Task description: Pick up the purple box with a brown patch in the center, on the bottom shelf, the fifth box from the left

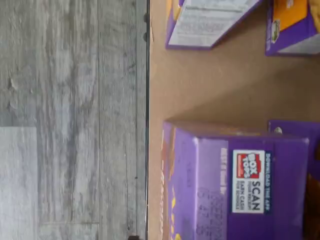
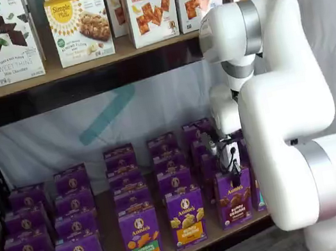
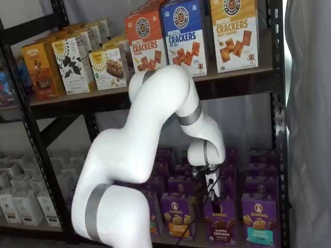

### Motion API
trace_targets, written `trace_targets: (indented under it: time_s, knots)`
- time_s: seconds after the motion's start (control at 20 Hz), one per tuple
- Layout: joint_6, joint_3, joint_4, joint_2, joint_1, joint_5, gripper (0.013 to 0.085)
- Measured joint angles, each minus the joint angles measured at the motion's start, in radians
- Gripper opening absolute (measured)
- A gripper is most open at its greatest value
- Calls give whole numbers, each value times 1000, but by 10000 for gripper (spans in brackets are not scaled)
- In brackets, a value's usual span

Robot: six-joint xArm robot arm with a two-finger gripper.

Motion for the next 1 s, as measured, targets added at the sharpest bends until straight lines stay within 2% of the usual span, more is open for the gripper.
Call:
trace_targets:
  time_s: [0.1, 0.2, 0.55, 0.75, 0.8, 0.85, 0.95, 1.0]
  knots:
    - [26, -18, -30, 18, -1, 5, 850]
    - [34, -32, -39, 32, -2, 11, 850]
    - [10, -48, -9, 49, 2, 24, 850]
    - [-10, -38, 14, 50, 3, 1, 850]
    - [-13, -34, 18, 50, 3, -8, 810]
    - [-16, -32, 22, 49, 3, -14, 810]
    - [-26, -28, 33, 48, 4, -21, 730]
    - [-30, -27, 39, 48, 4, -23, 730]
